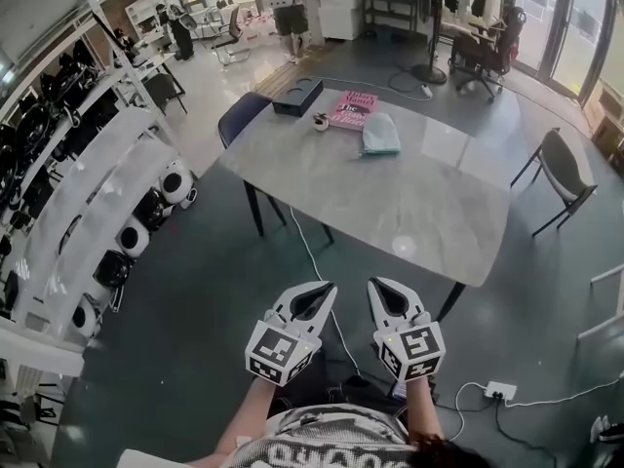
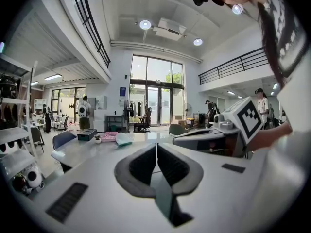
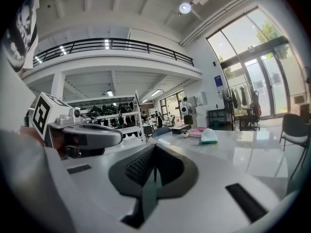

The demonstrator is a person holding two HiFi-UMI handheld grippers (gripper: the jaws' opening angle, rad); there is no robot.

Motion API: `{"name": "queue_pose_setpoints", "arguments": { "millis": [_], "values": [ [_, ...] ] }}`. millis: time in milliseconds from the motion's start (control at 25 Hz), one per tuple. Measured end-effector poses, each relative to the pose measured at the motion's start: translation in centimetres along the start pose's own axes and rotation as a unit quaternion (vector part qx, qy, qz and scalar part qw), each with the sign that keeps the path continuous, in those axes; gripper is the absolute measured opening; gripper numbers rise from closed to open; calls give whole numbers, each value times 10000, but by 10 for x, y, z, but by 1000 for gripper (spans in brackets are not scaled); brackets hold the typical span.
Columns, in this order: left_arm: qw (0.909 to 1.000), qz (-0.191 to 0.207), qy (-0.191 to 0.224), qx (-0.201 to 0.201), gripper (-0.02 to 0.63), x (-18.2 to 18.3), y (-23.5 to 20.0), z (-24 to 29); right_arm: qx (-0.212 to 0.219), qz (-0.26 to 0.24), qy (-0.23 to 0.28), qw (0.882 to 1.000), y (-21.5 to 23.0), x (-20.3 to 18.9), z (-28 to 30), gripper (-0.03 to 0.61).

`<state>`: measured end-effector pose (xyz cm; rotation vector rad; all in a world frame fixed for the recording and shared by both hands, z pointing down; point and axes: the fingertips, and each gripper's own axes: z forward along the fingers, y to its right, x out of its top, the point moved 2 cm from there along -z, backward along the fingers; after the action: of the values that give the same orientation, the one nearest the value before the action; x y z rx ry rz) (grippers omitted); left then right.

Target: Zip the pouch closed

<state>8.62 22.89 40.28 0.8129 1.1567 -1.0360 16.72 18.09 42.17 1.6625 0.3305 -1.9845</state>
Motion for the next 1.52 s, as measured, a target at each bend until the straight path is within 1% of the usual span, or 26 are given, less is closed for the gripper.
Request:
{"name": "queue_pose_setpoints", "arguments": {
  "millis": [120, 280, 480, 720, 840, 960, 1120, 1240, 1400, 1520],
  "values": [
    [10000, 15, -83, -44, 14, -5, -20, 13, -64, 39, -36, 10000, 10, 1, 22, 0],
    [9999, -33, -118, -89, 14, -5, -60, 37, -107, 40, -120, 9999, 22, 5, 62, 0],
    [9994, 76, -97, -330, 14, 9, -123, 73, -285, 95, -119, 9995, 37, 25, 131, 0],
    [9978, 50, -57, -657, 14, 20, -197, 111, -490, 196, -162, 9985, 50, 43, 208, 0],
    [9958, 46, -69, -910, 14, 24, -224, 128, -696, 221, -242, 9970, 58, 49, 237, 0],
    [9944, 49, -71, -1058, 14, 22, -251, 142, -907, 290, -261, 9951, 67, 54, 260, 0],
    [9926, 93, -99, -1208, 14, 19, -276, 158, -1141, 331, -224, 9927, 77, 57, 280, 0],
    [9912, 32, -188, -1311, 14, 14, -288, 165, -1299, 354, -295, 9905, 81, 55, 286, 0],
    [9893, -25, -204, -1444, 14, 10, -293, 174, -1460, 370, -346, 9880, 84, 53, 287, 0],
    [9877, -35, -242, -1547, 14, 8, -286, 181, -1544, 404, -400, 9864, 91, 49, 282, 0]
  ]
}}
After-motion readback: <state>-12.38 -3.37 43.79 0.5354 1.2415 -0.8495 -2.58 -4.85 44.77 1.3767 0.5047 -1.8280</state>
